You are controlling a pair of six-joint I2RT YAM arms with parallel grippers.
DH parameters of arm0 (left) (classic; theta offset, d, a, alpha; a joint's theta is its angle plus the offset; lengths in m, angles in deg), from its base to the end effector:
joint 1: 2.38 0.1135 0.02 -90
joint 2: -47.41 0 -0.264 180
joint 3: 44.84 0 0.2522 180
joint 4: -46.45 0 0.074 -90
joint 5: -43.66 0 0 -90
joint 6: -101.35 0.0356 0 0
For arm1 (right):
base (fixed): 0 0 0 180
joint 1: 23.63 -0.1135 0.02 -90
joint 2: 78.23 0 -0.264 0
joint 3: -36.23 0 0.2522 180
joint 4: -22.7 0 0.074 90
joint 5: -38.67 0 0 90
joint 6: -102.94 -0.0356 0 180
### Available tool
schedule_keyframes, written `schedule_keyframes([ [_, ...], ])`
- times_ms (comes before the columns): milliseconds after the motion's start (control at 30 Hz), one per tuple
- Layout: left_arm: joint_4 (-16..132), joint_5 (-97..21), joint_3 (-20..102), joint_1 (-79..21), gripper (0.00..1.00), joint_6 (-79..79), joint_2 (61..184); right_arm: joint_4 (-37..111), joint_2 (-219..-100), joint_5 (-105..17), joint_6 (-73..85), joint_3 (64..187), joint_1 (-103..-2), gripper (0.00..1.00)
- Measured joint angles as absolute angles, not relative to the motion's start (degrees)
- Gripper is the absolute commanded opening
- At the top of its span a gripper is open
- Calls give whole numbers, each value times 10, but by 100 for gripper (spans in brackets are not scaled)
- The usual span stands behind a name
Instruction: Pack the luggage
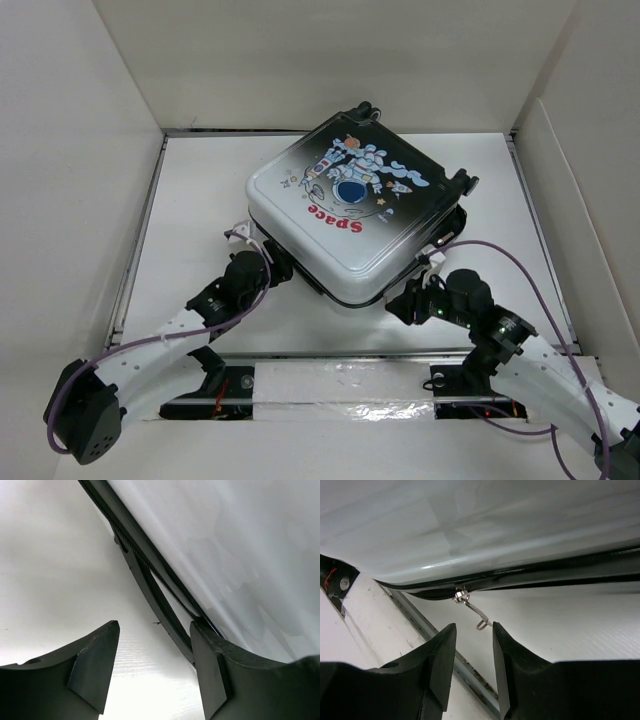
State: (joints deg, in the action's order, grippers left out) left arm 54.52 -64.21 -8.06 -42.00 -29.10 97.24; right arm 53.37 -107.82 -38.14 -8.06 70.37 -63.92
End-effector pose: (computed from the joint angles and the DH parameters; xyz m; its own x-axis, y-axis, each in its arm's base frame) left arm 0.1580 -0.1166 0.2194 -0.4619 -0.4192 -0.7816 0.1140 0.8459 -0.5211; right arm 0.1011 0.0963 0.2160 -0.5951 -0.0471 -0.8022 -0.6133 0.6717 0.4156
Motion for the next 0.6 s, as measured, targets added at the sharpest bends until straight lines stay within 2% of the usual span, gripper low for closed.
schedule_keyframes([
  [167, 557, -648, -81, -415, 61, -292, 959, 481, -1107, -401, -82, 690, -664, 42],
  [233, 552, -649, -81, -413, 64, -292, 975, 467, -1115, -412, -83, 682, -673, 44],
  [367, 530, -647, -77, -409, 65, -288, 1027, 440, -1119, -432, -84, 662, -680, 44],
  [600, 481, -634, -48, -394, 48, -277, 1121, 356, -1112, -464, -101, 625, -687, 43],
])
